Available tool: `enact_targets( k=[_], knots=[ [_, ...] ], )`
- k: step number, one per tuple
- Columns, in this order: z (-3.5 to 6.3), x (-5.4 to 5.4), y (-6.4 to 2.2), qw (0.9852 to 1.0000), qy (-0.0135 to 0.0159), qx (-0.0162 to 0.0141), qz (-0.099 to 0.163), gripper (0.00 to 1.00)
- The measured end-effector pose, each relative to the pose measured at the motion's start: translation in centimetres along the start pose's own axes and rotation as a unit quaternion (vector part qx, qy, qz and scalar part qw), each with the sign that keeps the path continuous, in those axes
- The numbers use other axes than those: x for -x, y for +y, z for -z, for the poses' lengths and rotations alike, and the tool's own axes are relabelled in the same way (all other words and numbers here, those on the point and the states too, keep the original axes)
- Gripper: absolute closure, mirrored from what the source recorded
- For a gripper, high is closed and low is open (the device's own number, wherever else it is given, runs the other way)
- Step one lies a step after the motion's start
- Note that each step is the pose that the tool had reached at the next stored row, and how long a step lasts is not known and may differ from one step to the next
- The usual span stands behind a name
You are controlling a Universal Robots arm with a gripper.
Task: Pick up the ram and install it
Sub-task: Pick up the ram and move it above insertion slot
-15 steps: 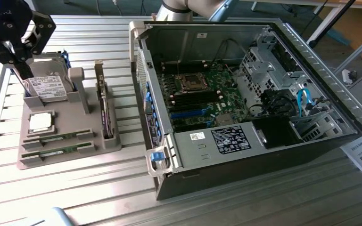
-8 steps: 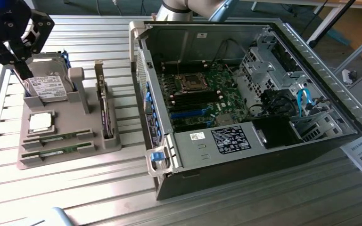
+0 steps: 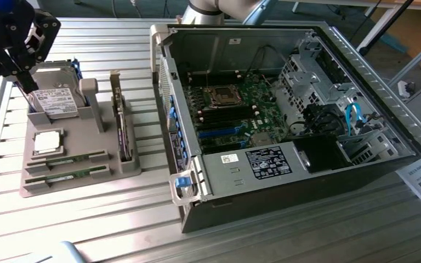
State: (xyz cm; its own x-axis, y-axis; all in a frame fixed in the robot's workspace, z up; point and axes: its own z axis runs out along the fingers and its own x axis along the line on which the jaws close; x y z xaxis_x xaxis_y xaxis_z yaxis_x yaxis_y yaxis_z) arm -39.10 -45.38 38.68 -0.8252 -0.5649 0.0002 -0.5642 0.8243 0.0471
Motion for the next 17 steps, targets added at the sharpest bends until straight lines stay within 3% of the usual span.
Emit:
enact_targets(
  k=[4, 10, 13, 17],
  knots=[
    [0.00, 0.00, 0.00, 0.9992, 0.0022, 0.0003, 0.039, 0.90],
    [0.00, 0.00, 0.00, 0.9958, 0.0052, 0.0006, 0.092, 0.90],
    [0.00, 0.00, 0.00, 0.9935, 0.0064, 0.0007, 0.113, 0.90],
    [0.00, 0.00, 0.00, 0.9895, 0.0081, 0.0009, 0.144, 0.90]
  ],
)
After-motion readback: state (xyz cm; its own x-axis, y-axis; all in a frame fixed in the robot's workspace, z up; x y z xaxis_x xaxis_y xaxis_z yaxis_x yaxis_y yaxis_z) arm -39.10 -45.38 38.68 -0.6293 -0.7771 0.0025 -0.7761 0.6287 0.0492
